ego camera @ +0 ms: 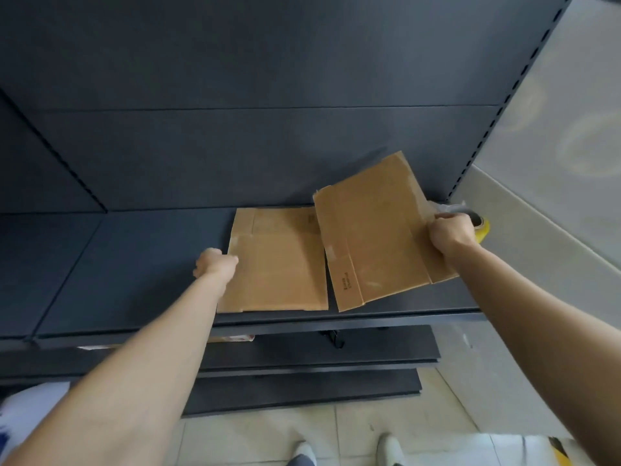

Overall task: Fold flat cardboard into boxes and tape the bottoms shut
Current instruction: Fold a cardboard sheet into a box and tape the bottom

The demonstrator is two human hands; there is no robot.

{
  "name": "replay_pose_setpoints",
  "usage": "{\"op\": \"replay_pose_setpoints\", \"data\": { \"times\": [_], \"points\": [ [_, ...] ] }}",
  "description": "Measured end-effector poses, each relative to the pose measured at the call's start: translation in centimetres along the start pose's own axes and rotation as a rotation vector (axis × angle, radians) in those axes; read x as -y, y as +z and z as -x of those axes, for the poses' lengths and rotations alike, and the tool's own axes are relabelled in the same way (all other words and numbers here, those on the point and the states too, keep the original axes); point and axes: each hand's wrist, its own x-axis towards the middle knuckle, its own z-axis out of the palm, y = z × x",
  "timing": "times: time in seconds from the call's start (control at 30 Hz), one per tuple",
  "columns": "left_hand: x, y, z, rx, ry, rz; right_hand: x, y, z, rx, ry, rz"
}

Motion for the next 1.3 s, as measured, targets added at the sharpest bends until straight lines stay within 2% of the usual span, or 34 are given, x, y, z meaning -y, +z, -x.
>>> {"op": "replay_pose_setpoints", "data": {
  "times": [0.07, 0.3, 0.47, 0.57, 0.77, 0.9, 1.03, 1.07, 1.17, 1.23, 1.3],
  "points": [
    [-1.3, 0.3, 0.6, -0.006, 0.036, -0.011, 0.8, -0.2, -0.4, 0.030, -0.047, 0.020],
    [-9.6, 3.6, 7.2, 0.196, 0.269, 0.110, 3.8, -2.9, -1.0, 0.070, -0.364, 0.158],
    [-14.4, 6.3, 11.0, 0.282, 0.431, 0.202, 4.3, -5.8, -2.1, 0.121, -0.546, 0.369],
    [-16.0, 7.5, 12.1, 0.296, 0.452, 0.222, 3.8, -6.9, -2.7, 0.183, -0.625, 0.475],
    [-16.6, 9.6, 13.5, 0.321, 0.453, 0.154, 2.8, -7.5, -3.5, 0.312, -0.680, 0.487],
    [-16.5, 9.9, 13.9, 0.257, 0.500, 0.137, 2.9, -8.1, -4.5, 0.343, -0.592, 0.548],
    [-16.5, 9.6, 13.7, 0.274, 0.475, 0.146, 3.0, -9.4, -5.6, 0.212, -0.335, 0.607],
    [-16.6, 9.6, 13.7, 0.272, 0.468, 0.147, 3.0, -9.8, -5.5, 0.186, -0.238, 0.571],
    [-16.6, 9.8, 13.7, 0.241, 0.470, 0.163, 2.9, -10.5, -5.4, 0.311, 0.048, 0.299],
    [-16.7, 9.8, 13.8, 0.228, 0.478, 0.169, 2.8, -10.6, -5.8, 0.311, 0.073, 0.151],
    [-16.7, 9.8, 14.0, 0.234, 0.472, 0.183, 3.0, -10.6, -5.9, 0.302, 0.056, 0.117]
  ]
}}
